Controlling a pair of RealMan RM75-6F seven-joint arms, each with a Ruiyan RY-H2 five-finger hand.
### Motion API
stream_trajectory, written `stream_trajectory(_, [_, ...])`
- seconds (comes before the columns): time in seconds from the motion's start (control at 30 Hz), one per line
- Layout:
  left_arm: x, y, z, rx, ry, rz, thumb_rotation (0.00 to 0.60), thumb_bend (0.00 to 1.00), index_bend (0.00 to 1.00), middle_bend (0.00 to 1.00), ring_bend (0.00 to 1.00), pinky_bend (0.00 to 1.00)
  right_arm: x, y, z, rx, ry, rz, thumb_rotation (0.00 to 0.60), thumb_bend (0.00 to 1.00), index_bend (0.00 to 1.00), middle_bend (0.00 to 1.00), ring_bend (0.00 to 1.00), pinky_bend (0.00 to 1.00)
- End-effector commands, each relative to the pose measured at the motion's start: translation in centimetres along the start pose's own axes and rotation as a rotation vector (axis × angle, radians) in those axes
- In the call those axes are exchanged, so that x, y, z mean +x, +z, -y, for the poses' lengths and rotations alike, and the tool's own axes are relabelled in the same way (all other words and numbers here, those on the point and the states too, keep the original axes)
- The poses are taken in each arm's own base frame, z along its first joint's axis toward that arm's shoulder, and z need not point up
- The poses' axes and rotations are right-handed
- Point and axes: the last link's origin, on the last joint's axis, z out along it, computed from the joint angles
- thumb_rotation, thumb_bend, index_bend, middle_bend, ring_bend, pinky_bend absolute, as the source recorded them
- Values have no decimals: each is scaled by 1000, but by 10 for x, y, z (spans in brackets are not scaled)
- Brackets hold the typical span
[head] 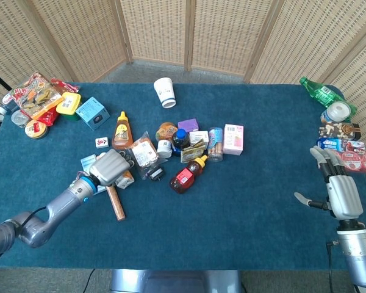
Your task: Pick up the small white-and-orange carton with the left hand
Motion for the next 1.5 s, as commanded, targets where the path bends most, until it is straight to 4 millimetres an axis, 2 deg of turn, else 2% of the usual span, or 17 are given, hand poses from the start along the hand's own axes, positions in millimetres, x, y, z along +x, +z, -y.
stream_trajectory(0.03, [14,-8,8,10,-12,-46,600,227,755,594,671,716,0,0,0,1,-1,1,600,0,0,0,0,0])
stream_trajectory(0.3, [43,-23,25,37,-19,-126,600,226,749,592,671,715,-1,0,1,3,-5,3,600,0,0,0,0,0])
stream_trajectory(0.6, [69,-31,30,44,-40,-191,600,229,749,587,671,716,-1,0,1,2,-1,1,600,0,0,0,0,0])
stream_trajectory(1.07, [135,-53,40,61,-6,-339,600,227,749,567,671,716,-1,0,3,6,2,2,600,0,0,0,0,0])
stream_trajectory(1.23, [146,-62,41,69,5,-352,600,227,749,566,671,716,-3,1,5,13,5,3,600,0,0,0,0,0])
stream_trajectory(1.5, [149,-71,45,89,-4,-359,600,225,750,564,671,716,-5,4,7,21,3,11,600,0,0,0,0,0])
